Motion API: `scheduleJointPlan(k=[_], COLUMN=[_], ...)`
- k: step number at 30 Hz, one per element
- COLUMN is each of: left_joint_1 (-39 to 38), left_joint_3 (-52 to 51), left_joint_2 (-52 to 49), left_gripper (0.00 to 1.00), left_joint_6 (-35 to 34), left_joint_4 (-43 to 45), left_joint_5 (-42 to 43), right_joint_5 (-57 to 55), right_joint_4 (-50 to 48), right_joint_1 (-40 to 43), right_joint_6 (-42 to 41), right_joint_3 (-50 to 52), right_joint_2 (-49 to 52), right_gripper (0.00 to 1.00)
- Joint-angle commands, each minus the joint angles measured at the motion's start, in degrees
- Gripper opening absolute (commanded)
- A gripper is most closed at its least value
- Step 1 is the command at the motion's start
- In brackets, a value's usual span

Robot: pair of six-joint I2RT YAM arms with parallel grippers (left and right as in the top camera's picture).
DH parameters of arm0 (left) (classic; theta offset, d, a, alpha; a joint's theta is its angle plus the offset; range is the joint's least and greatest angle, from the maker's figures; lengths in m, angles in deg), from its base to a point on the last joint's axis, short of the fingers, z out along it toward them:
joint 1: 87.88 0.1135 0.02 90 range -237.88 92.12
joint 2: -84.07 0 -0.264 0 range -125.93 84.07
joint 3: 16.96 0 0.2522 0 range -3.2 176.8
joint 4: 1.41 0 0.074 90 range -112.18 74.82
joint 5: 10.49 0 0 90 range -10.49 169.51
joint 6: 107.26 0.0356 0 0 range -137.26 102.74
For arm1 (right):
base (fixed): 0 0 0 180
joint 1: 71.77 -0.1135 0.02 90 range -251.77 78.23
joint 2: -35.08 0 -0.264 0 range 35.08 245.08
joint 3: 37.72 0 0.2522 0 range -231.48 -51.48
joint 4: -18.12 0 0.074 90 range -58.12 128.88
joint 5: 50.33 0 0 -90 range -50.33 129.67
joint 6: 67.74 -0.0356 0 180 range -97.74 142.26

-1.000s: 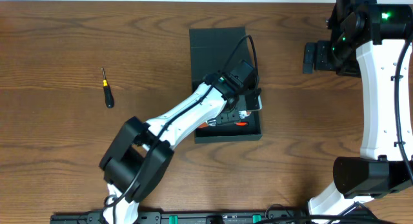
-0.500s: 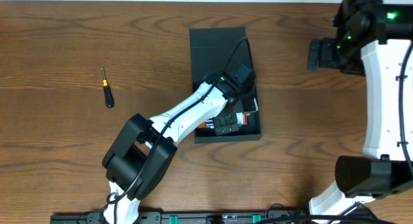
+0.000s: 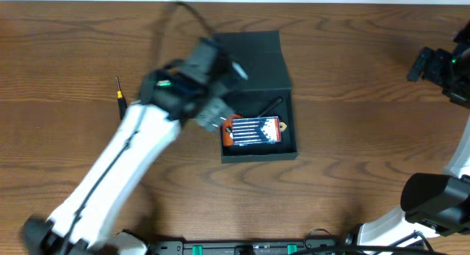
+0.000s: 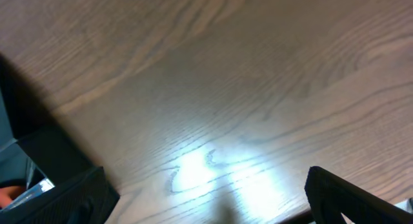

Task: Pack container
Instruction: 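Open left gripper and move it to the yellow-handled screwdriver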

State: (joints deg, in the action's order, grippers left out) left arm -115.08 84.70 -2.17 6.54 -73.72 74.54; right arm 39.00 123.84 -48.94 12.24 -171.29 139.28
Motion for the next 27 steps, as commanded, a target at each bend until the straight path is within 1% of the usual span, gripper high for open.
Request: scheduleJointPlan(k=[1, 3, 7, 10, 13, 15, 18, 23, 27], left_joint_1=[9.0, 15.5, 26.5, 32.7, 36.6, 38.1, 39.0, 39.0, 39.0], left_joint_3=[0.7, 0.7, 0.7, 0.7, 0.7, 0.7, 0.7, 0.7, 0.7], left_joint_2=[4.1, 4.7, 2.2, -1.9, -7.0, -10.8, -16.5, -24.8, -29.4], left_gripper=[0.98, 0.98, 0.98, 0.98, 0.99, 0.99, 0.99, 0.99, 0.98], left_joint_6=[-8.6, -12.1, -15.5, -18.2, -19.9, -19.8, -19.8, -19.6, -19.8], left_joint_4=[0.0, 1.1, 3.2, 5.2, 6.6, 7.1, 7.7, 9.6, 10.5], left_joint_5=[-3.2, -3.1, -0.6, 3.4, 6.7, 8.5, 8.7, 8.7, 8.7], right_joint_5=[1.4, 1.4, 1.4, 1.4, 1.4, 1.4, 1.4, 1.4, 1.4], right_joint_4=[0.7, 1.1, 1.7, 1.9, 1.9, 1.9, 2.1, 2.3, 2.7], right_joint_1=[0.5, 0.4, 0.4, 0.4, 0.4, 0.4, 0.4, 0.4, 0.4], right_joint_6=[1.4, 1.3, 1.3, 1.3, 1.3, 1.3, 1.3, 1.3, 1.3], right_joint_3=[0.3, 0.3, 0.3, 0.3, 0.3, 0.3, 0.3, 0.3, 0.3], right_joint_2=[-0.2, -0.2, -0.2, -0.2, -0.2, -0.2, -0.1, -0.1, -0.1], right_gripper=[0.99, 0.99, 0.99, 0.99, 0.99, 0.99, 0.99, 0.99, 0.99])
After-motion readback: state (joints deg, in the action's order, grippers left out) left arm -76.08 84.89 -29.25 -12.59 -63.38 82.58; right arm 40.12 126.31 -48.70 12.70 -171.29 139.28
